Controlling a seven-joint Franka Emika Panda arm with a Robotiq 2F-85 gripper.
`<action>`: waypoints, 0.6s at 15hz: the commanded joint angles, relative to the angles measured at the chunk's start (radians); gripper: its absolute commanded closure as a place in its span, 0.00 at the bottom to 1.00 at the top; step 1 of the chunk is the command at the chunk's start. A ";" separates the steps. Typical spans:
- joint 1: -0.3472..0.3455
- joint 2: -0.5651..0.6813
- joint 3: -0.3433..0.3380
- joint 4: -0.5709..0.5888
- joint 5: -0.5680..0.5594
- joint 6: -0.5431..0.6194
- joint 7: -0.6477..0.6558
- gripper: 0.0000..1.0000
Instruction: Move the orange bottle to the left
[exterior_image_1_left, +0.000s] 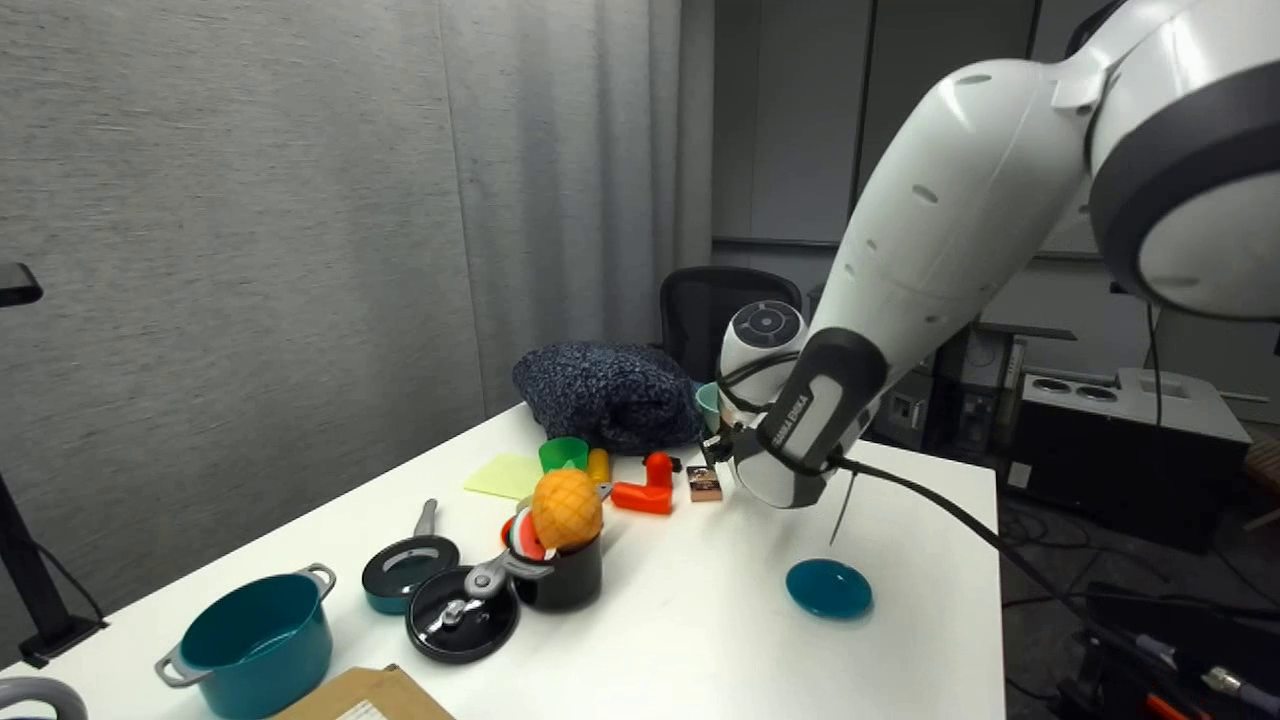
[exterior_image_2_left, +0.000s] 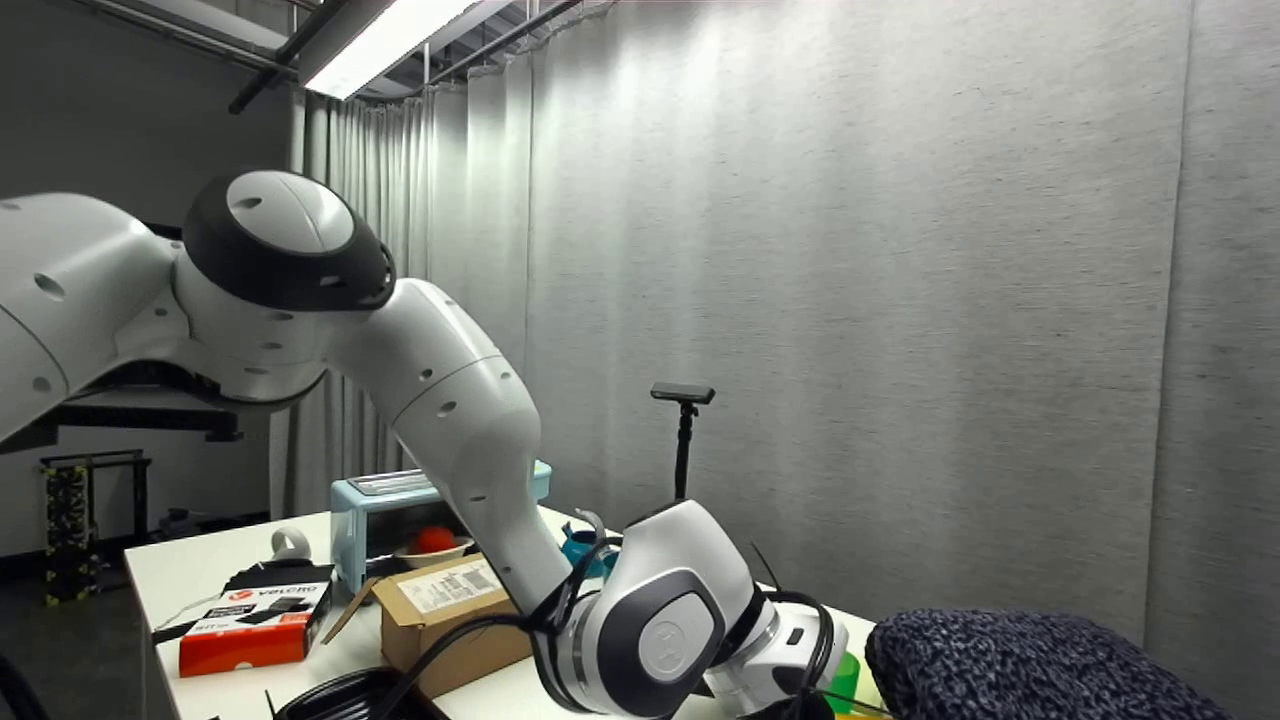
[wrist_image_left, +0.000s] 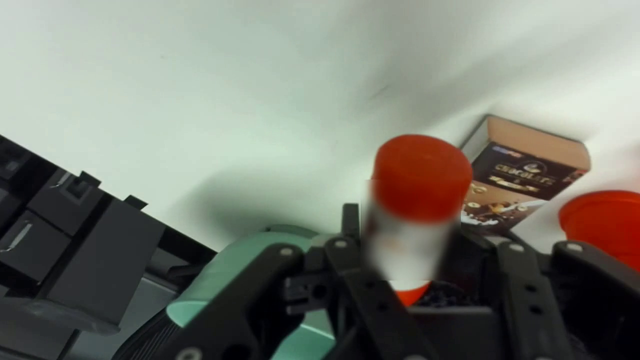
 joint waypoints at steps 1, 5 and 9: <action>-0.162 -0.195 0.171 -0.026 -0.037 -0.060 -0.159 0.88; -0.334 -0.284 0.352 -0.018 -0.098 -0.196 -0.282 0.88; -0.432 -0.309 0.446 -0.007 -0.214 -0.333 -0.389 0.88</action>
